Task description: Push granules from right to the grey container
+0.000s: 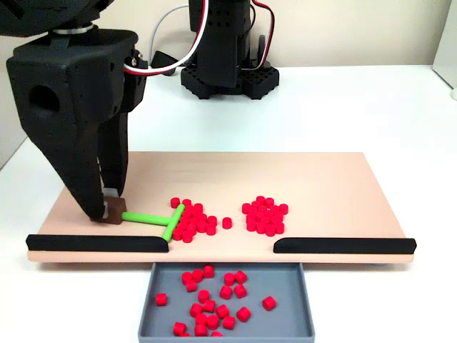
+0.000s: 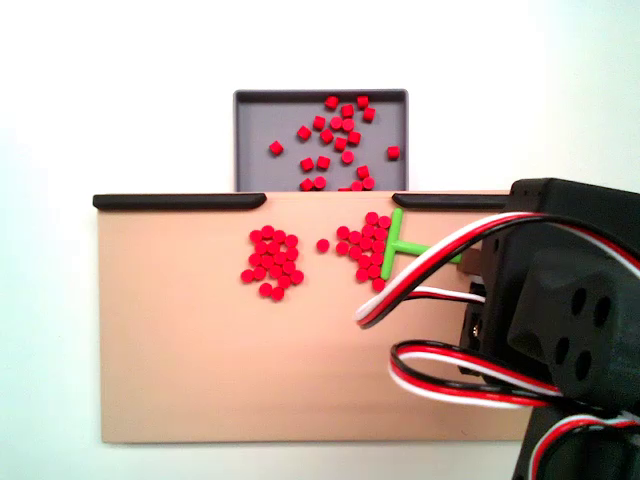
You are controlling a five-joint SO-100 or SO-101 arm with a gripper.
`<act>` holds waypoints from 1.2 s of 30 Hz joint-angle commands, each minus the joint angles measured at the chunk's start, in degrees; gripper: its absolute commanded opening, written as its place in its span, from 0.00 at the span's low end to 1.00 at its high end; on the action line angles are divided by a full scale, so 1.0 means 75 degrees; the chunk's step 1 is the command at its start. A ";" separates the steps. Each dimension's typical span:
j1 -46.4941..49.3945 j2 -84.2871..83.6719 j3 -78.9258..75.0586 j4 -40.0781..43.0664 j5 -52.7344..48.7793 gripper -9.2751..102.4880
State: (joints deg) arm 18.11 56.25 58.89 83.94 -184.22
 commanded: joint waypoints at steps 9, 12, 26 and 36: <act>-0.0141 0.0293 -0.0094 0.0035 -0.1219 0.08; -0.0152 0.0305 -0.0094 0.0035 -0.1078 0.08; -0.0234 0.0281 -0.0152 0.0035 0.0105 0.08; -0.0246 0.0293 -0.0141 0.0023 0.0879 0.08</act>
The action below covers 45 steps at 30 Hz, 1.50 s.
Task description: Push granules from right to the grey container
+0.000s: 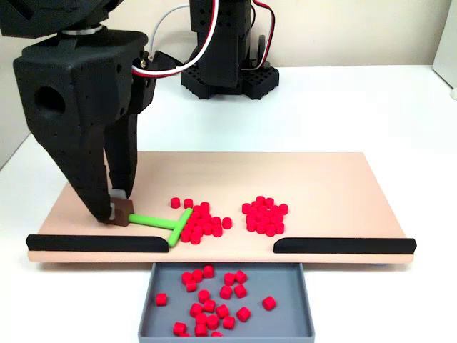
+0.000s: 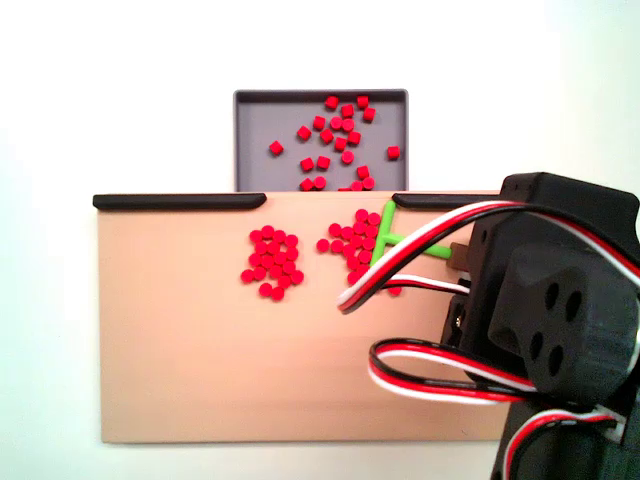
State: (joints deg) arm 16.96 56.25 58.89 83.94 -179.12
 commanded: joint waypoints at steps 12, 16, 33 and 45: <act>-0.0152 0.0328 -0.0105 0.0023 0.0598 0.08; -0.0199 0.0340 -0.0105 0.0023 0.0797 0.08; -0.0293 0.0293 -0.0176 0.0023 0.1512 0.08; -0.0340 0.0270 -0.0199 0.0023 0.2098 0.08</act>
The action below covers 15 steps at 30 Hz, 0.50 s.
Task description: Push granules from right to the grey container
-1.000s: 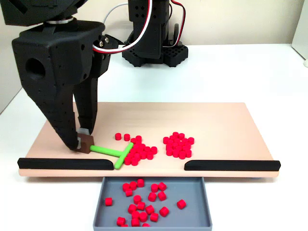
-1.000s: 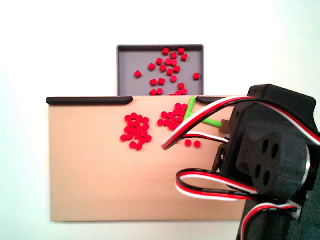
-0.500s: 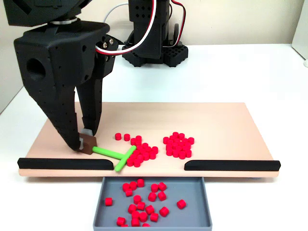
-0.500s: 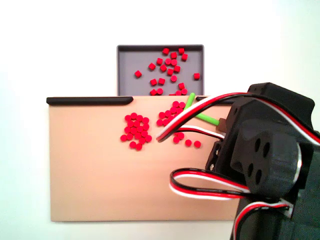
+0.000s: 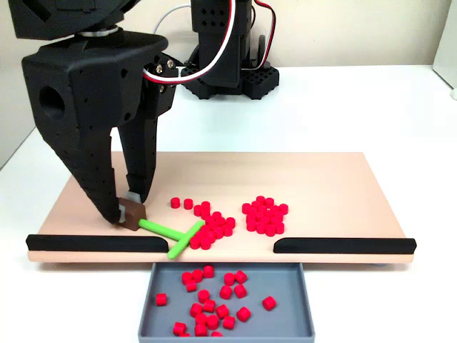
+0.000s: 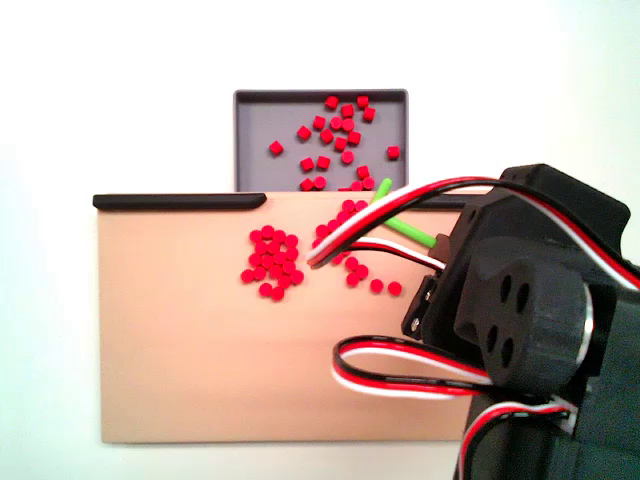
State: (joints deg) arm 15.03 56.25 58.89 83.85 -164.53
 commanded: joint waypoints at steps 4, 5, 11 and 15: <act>-0.0141 0.0258 -0.0199 0.0023 0.0328 0.08; -0.0152 0.0258 -0.0199 0.0023 0.0352 0.08; -0.0199 0.0258 -0.0211 0.0000 0.0551 0.08; -0.0234 0.0258 -0.0211 -0.0012 0.0680 0.08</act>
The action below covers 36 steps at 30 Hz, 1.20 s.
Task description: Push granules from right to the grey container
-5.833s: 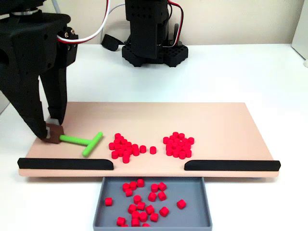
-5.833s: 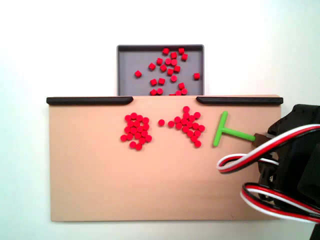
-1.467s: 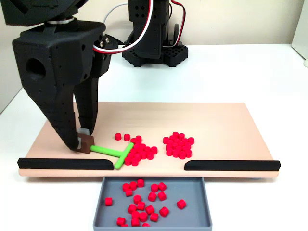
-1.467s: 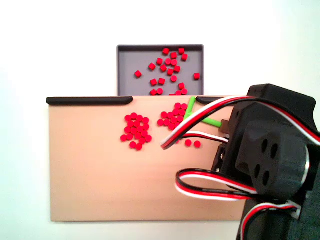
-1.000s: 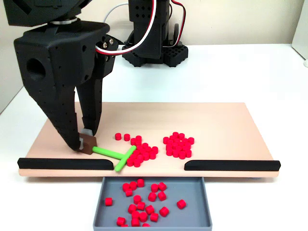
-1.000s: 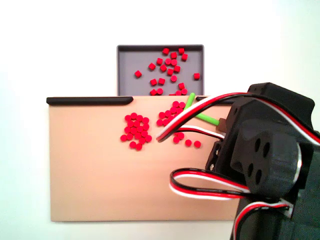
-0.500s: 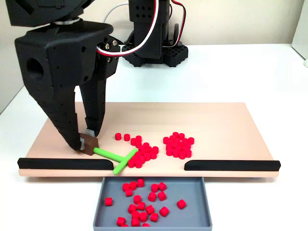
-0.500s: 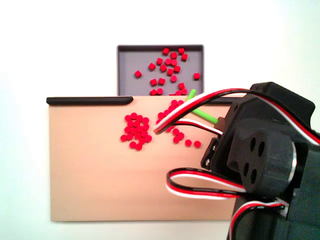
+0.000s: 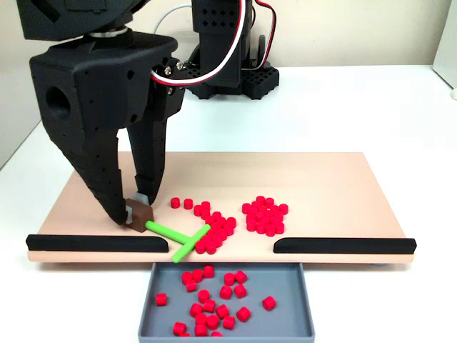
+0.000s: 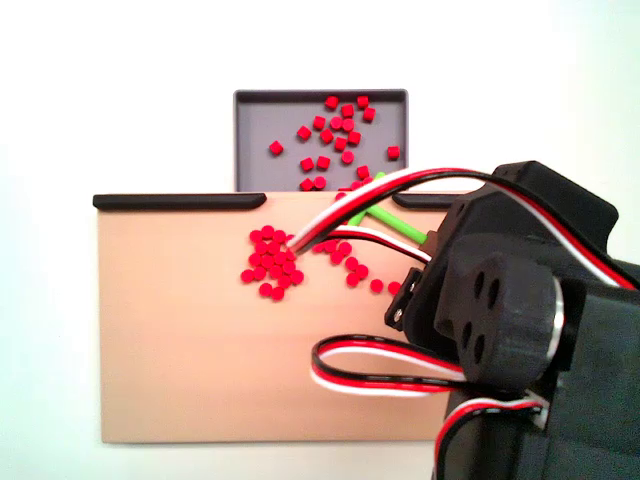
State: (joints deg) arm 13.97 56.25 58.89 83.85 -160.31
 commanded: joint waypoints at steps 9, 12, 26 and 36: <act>-0.0152 0.0246 -0.0211 -0.0047 0.0422 0.08; -0.0164 0.0234 -0.0211 -0.0047 0.0539 0.08; -0.0293 0.0234 -0.0211 -0.0047 0.1430 0.08; -0.0410 0.0281 -0.0223 -0.0059 0.2215 0.08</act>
State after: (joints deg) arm 11.43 56.25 58.89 83.67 -145.20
